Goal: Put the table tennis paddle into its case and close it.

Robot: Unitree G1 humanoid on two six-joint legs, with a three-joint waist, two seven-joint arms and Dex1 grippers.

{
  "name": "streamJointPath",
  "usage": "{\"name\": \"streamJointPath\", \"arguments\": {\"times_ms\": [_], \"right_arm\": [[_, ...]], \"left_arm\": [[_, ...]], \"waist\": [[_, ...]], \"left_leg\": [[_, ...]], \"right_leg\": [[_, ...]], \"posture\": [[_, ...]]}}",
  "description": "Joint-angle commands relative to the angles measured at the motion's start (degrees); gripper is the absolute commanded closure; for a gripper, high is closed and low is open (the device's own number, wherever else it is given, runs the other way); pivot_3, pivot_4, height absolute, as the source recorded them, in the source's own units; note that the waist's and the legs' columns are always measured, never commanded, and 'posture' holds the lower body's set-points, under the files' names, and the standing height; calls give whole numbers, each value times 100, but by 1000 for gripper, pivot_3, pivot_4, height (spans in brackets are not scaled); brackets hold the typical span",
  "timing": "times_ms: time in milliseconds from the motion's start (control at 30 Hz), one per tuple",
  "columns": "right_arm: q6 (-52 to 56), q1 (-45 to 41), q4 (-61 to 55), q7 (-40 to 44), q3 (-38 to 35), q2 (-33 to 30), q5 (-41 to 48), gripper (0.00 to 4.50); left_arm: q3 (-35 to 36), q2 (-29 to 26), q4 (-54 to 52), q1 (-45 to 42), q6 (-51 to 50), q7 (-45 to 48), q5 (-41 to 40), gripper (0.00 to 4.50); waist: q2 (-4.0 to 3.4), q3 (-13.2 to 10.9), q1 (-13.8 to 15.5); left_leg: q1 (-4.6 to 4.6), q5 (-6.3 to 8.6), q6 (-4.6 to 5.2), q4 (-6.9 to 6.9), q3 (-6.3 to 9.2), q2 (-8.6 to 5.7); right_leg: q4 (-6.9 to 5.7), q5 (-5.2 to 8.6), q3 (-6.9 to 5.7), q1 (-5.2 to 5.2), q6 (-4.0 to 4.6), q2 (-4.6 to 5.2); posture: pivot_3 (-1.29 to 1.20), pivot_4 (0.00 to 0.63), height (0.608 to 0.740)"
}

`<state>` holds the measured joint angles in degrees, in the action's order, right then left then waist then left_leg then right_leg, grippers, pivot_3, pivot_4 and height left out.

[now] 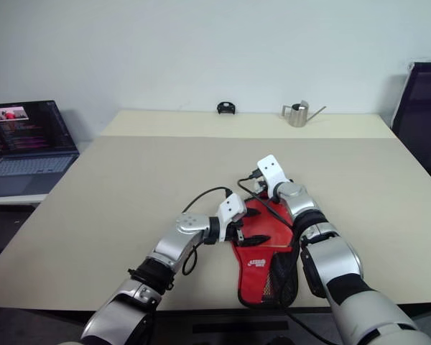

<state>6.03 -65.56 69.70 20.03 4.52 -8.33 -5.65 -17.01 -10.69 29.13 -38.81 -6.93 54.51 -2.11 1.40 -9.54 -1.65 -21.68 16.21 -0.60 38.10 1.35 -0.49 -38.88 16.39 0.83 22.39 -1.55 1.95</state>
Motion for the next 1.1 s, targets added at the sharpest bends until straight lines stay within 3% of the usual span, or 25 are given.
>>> {"name": "streamJointPath", "arguments": {"times_ms": [33, 367, 700, 1100], "right_arm": [[-41, -119, 29, -3, -47, 83, -8, 4332], [-130, -229, -101, 73, -57, 31, -17, 4342], [-53, 62, -631, 387, -2, -753, -129, 4344], [1156, 1672, -3280, 1133, -33, -1953, -130, 4344]], "left_arm": [[-232, 3, 246, 81, -52, -2, 246, 0], [-282, 55, 518, 65, 40, -93, 367, 0], [-332, 179, 1103, -188, 277, -100, 434, 0], [-417, 241, 1501, -309, 464, 40, 499, 0]], "waist": [[0, 0, -1], [-1, 2, 0], [-1, 2, 50], [-18, 12, 162]], "left_leg": [[1, 0, 0, 0, 0, 0], [13, 0, 0, 0, 0, -1], [11, -1, 1, 5, 4, -15], [4, -1, 3, 5, 12, -17]], "right_leg": [[0, 0, 0, -1, 0, 0], [-2, 0, 0, -11, 0, 1], [-2, 0, -3, -16, -1, 15], [3, 0, -12, -17, -2, 14]], "posture": [[0, 150, 740], [0, 150, 740], [0, 150, 740], [0, 150, 740]]}}
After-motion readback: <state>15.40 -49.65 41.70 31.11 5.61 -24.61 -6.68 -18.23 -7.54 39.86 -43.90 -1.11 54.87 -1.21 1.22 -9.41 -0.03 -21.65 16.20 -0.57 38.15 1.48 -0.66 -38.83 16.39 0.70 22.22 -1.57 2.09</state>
